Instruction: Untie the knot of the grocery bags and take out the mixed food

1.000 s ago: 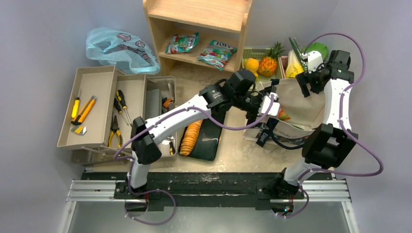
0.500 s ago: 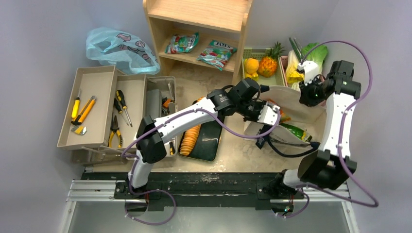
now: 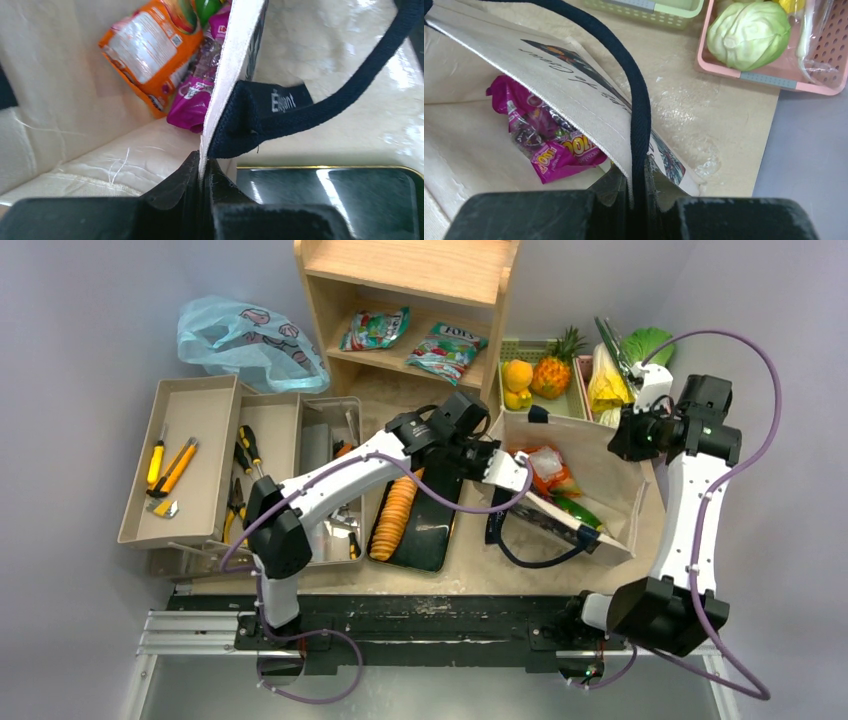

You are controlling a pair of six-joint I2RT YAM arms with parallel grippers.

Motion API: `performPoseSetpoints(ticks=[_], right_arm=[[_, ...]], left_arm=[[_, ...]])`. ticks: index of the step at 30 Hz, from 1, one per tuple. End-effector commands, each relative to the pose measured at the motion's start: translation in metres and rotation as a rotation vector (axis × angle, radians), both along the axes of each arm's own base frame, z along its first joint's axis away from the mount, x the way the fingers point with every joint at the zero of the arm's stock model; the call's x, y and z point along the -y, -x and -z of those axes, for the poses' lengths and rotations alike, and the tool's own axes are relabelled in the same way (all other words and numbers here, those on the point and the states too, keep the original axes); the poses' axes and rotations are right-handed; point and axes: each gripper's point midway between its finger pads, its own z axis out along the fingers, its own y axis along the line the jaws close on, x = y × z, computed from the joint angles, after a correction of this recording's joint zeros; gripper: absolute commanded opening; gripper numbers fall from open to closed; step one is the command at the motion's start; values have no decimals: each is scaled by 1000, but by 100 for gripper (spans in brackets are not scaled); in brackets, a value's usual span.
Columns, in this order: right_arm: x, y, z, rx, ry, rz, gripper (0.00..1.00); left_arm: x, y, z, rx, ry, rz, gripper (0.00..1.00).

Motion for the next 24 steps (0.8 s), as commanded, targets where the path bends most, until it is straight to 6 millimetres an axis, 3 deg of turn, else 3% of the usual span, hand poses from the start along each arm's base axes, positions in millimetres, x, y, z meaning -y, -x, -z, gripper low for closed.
performPoseSetpoints(ticks=[1,3,4,5,10,12,15,17,20,24], right_arm=[[-11,-25,-93,303,1,-46,0],[-21,-6,-93,291,-14,-63,0],[-24,5,-88,268,-19,-55,0],[-29,17,-82,252,-24,-55,0],[-63,77,-32,133,-117,-99,0],[-75,93,-12,94,-145,-143,0],[-78,100,3,93,-148,-136,0],[-78,98,3,108,-142,-143,0],[-81,97,2,102,-153,-170,0],[-88,100,-4,119,-179,-202,0]], left_arm=[[11,-20,-23,110,50,47,0],[-1,-13,-12,149,66,102,0],[-12,-6,11,141,52,126,0],[-17,-1,17,161,72,154,0],[-43,29,57,143,54,251,0],[-44,36,57,94,82,215,10],[-42,48,21,13,242,162,38],[-45,59,4,16,309,174,47],[-48,71,-35,16,406,150,52],[-50,80,-98,-17,517,98,50]])
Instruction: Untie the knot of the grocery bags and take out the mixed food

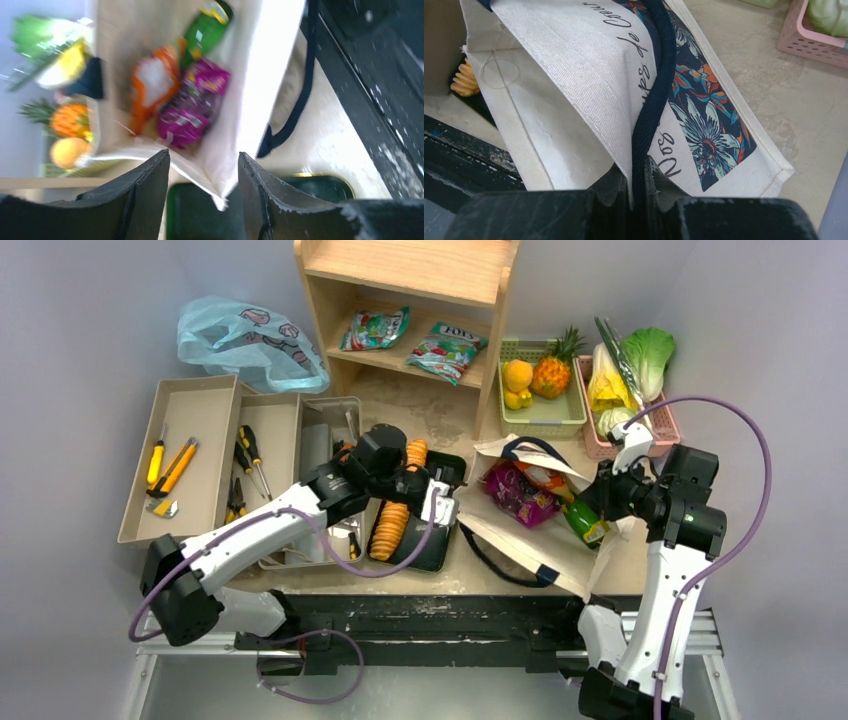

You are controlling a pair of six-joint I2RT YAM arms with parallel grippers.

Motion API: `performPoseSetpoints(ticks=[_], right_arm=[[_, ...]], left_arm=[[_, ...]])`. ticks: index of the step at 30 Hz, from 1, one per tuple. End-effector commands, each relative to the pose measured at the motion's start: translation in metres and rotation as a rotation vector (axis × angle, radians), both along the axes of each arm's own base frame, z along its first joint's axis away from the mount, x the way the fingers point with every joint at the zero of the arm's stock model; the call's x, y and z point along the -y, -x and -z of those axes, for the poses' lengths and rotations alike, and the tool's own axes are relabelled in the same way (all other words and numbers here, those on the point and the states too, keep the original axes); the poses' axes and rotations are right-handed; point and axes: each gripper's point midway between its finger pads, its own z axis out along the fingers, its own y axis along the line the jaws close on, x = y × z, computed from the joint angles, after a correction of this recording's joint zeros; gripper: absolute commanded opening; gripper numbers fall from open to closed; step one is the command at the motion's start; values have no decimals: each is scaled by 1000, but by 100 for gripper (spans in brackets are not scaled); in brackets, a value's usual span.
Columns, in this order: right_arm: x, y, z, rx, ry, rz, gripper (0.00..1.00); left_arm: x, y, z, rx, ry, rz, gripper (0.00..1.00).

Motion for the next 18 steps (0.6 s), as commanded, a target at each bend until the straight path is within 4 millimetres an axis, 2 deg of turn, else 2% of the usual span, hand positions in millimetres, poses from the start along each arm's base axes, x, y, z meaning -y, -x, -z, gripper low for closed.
performPoseSetpoints(ticks=[1,3,4,6,8,11,13,18], right_arm=[[-21,1,-19,70,-76,-87,0],[-27,3,-24,81,-111,-83,0],[-30,4,-28,88,-128,-84,0],[-35,7,-36,116,-147,-94,0],[-37,6,-42,139,-164,-81,0],[-39,8,-43,143,-177,-79,0],[-37,8,-41,137,-177,-61,0],[-36,9,-42,132,-160,-74,0]], left_arm=[[14,19,-95,-16,230,16,49],[30,26,-106,50,248,20,48],[42,36,-107,91,230,50,48],[67,40,-99,135,213,75,48],[92,34,-91,181,201,65,48],[127,13,-71,269,166,40,54],[146,-6,-62,349,176,16,64],[178,-36,-44,444,129,-26,65]])
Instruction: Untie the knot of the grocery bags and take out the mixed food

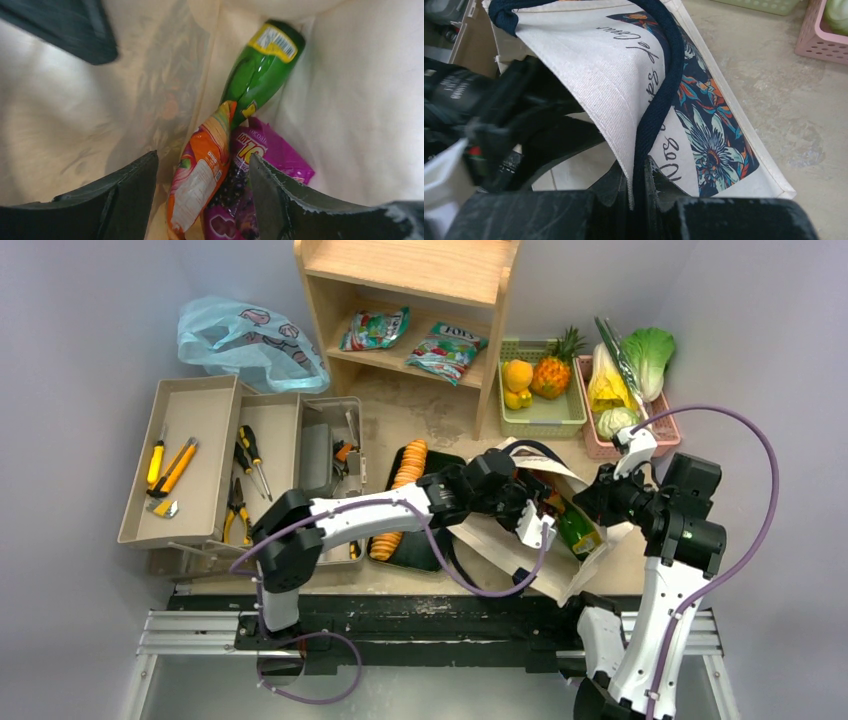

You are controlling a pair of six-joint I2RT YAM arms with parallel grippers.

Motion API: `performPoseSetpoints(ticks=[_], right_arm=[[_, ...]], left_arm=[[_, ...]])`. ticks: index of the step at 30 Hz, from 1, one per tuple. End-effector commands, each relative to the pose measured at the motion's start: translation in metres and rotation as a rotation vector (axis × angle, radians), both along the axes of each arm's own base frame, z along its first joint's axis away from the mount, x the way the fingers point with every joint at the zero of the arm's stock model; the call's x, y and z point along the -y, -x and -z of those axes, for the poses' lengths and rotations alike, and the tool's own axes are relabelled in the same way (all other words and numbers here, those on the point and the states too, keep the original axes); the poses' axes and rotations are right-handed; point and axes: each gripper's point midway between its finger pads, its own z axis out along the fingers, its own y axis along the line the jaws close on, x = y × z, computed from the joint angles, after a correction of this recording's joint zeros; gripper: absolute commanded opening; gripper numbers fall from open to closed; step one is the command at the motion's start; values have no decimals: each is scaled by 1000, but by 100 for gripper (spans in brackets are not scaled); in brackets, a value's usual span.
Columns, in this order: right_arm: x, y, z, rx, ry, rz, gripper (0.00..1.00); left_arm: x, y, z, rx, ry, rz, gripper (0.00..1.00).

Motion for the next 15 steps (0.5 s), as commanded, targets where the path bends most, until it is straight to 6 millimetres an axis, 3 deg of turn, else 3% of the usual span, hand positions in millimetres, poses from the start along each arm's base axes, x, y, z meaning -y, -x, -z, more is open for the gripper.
performPoseSetpoints(ticks=[1,7,10,15], right_arm=[[-18,-2,-28,100,-54,-87,0],[-17,-2,-29,104,-36,-107,0],[-17,-3,-29,108,-35,-113,0],[-16,-6,-26,108,-24,-117,0]], left_arm=[[25,-37,-38,207,80,-71,65],[34,-78,12,373,-68,-168,66],[31,-80,29,382,-113,-166,64],[16,-70,61,304,-237,-134,54]])
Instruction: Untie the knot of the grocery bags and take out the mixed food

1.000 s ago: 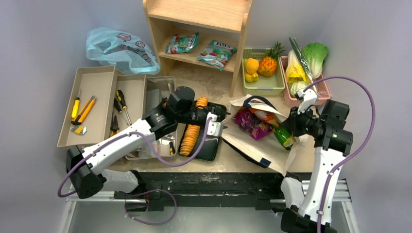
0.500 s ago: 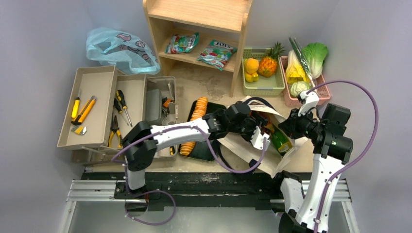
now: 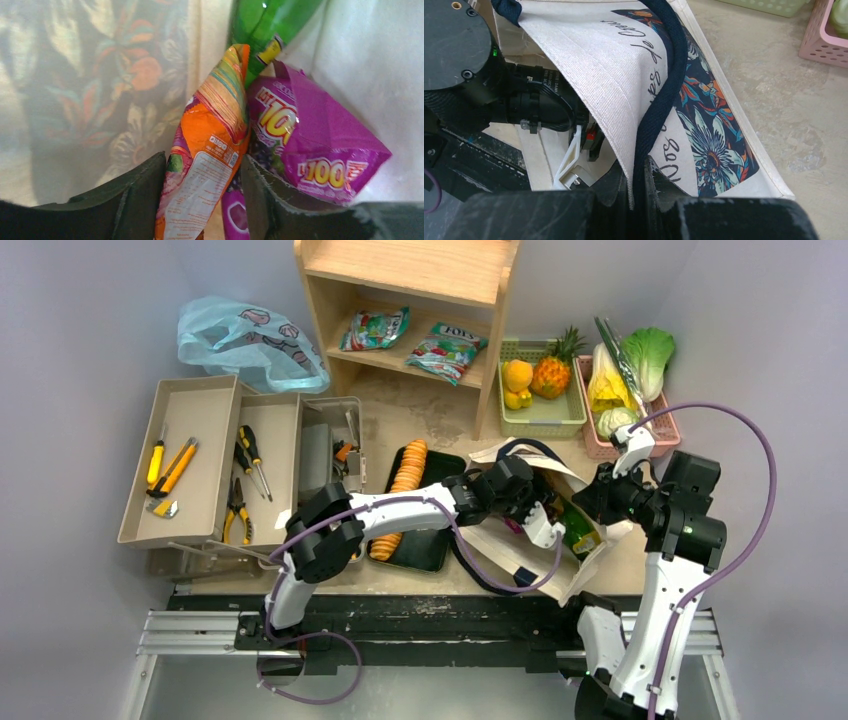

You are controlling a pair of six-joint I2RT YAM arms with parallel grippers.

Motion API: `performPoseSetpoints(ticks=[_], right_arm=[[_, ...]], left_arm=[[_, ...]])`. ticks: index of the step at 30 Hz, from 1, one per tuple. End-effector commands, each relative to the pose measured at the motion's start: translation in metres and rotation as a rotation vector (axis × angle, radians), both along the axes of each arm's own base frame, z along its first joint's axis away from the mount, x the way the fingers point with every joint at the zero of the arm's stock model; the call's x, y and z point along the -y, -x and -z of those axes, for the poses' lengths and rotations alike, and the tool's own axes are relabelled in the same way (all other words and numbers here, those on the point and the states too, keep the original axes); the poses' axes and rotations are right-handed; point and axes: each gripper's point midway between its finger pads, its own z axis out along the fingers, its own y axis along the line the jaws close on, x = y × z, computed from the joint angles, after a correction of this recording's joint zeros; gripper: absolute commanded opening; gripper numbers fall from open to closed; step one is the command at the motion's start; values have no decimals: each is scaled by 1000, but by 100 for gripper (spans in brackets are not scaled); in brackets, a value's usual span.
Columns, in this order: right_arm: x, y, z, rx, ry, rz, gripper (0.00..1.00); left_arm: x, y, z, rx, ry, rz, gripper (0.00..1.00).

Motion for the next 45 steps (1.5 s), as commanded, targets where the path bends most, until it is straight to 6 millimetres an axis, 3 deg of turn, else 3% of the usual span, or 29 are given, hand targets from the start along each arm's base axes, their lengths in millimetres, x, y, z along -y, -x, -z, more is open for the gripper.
performPoseSetpoints(ticks=[1,5,10,16,20,25,30,33,36,43,45], right_arm=[[-15,-3,-28,116,-22,-91,0],[-13,-4,-27,117,-14,-92,0],[-12,-5,-25,113,-8,-91,0],[-11,-8,-23,115,-8,-92,0],[-10,-11,-23,117,-8,-91,0],[-8,-14,-22,109,-13,-84,0],[-8,-16,-19,104,-19,-78,0],[-8,-16,-17,99,-24,-73,0],[-7,-15,-15,96,-17,-69,0],[-8,-9,-13,81,-15,-64,0],[-7,-8,-13,79,-13,-60,0]], left_arm=[[-7,1,0,2,-60,-2,51],[-16,5,13,-45,-104,-22,28],[-21,23,-13,-156,-30,-18,0],[-29,41,-52,-234,82,5,0],[-44,63,-118,-387,247,35,0],[-93,103,-183,-669,311,107,0],[-147,114,-218,-776,366,53,0],[-178,94,-238,-806,448,-66,0],[-213,52,-261,-767,571,-237,0],[-319,-90,-304,-288,765,-685,0],[-338,-121,-308,-175,761,-770,0]])
